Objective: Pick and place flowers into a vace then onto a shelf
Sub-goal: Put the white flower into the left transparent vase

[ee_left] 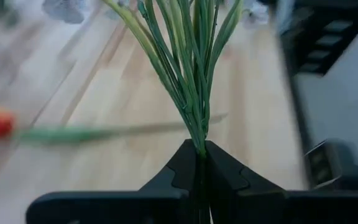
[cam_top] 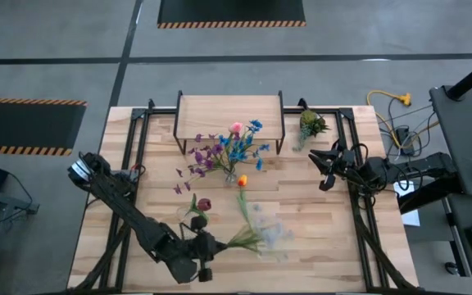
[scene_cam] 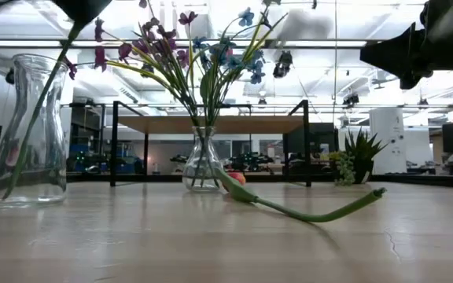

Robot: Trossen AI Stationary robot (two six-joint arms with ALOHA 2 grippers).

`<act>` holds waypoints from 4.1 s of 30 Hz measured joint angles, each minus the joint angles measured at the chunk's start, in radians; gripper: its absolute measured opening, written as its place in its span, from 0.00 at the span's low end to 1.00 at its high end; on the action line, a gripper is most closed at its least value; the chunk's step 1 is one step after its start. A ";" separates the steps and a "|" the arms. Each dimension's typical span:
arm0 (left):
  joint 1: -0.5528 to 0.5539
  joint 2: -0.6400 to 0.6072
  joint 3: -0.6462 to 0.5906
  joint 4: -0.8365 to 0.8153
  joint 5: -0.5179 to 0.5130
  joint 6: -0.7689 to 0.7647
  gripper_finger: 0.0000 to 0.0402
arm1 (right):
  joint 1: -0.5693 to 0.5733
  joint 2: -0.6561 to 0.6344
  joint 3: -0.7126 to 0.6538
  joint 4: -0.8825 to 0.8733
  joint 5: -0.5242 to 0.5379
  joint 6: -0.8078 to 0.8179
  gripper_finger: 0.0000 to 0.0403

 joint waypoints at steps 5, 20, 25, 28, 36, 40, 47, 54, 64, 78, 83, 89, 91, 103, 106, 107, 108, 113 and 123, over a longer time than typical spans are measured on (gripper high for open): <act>-0.002 -0.008 0.000 0.294 0.079 0.334 0.01 | 0.000 0.000 0.000 0.000 0.000 0.000 0.18; -0.002 -0.156 0.000 0.427 0.183 0.783 0.01 | 0.000 0.000 0.000 0.001 0.000 0.003 0.18; -0.002 -0.222 0.000 0.428 0.188 0.978 0.01 | 0.000 0.000 0.000 0.001 0.000 0.003 0.18; -0.002 -0.265 -0.016 0.427 0.173 1.045 0.01 | 0.000 0.000 0.000 0.001 0.000 0.003 0.18; -0.002 -0.484 -0.158 0.429 0.041 1.122 0.01 | 0.000 0.000 0.000 -0.006 0.000 0.004 0.18; -0.003 -0.623 -0.274 0.467 0.060 1.137 0.01 | 0.000 0.000 0.000 -0.007 0.000 0.004 0.18; 0.002 -0.831 -0.560 0.694 0.062 1.175 0.01 | 0.000 0.000 0.000 -0.008 0.000 0.009 0.18; 0.002 -0.875 -0.871 1.173 0.081 1.243 0.01 | 0.000 0.001 0.000 -0.008 0.000 0.030 0.18; 0.002 -0.846 -0.953 1.242 0.080 1.112 0.01 | 0.000 0.001 0.000 -0.008 0.001 0.031 0.18; 0.002 -0.646 -0.945 1.401 0.058 1.033 0.01 | 0.000 0.001 0.000 -0.007 0.001 0.031 0.18; 0.003 -0.591 -0.945 1.435 0.004 1.015 0.01 | 0.000 0.001 0.000 -0.007 0.001 0.031 0.18; 0.003 -0.547 -0.945 1.440 -0.006 0.974 0.01 | 0.000 0.001 0.000 -0.007 0.001 0.030 0.18; 0.002 -0.536 -0.949 1.441 -0.050 0.966 0.01 | 0.000 0.001 0.000 -0.007 0.001 0.030 0.18; 0.003 -0.530 -0.991 1.439 -0.077 0.891 0.01 | 0.000 0.000 0.000 -0.006 0.001 0.030 0.18; 0.002 -0.530 -1.011 1.439 -0.072 0.861 0.01 | 0.000 0.000 0.000 -0.006 0.001 0.030 0.18; 0.003 -0.530 -1.020 1.439 -0.072 0.848 0.01 | 0.000 0.000 0.000 -0.006 0.001 0.030 0.18; 0.003 -0.530 -1.028 1.438 -0.073 0.832 0.01 | 0.000 0.000 0.000 -0.007 0.001 0.030 0.18; 0.002 -0.530 -1.063 1.437 -0.073 0.774 0.01 | 0.000 0.000 0.000 -0.007 0.001 0.030 0.18; 0.002 -0.530 -1.064 1.437 -0.071 0.765 0.01 | 0.000 0.000 0.000 -0.006 0.001 0.030 0.18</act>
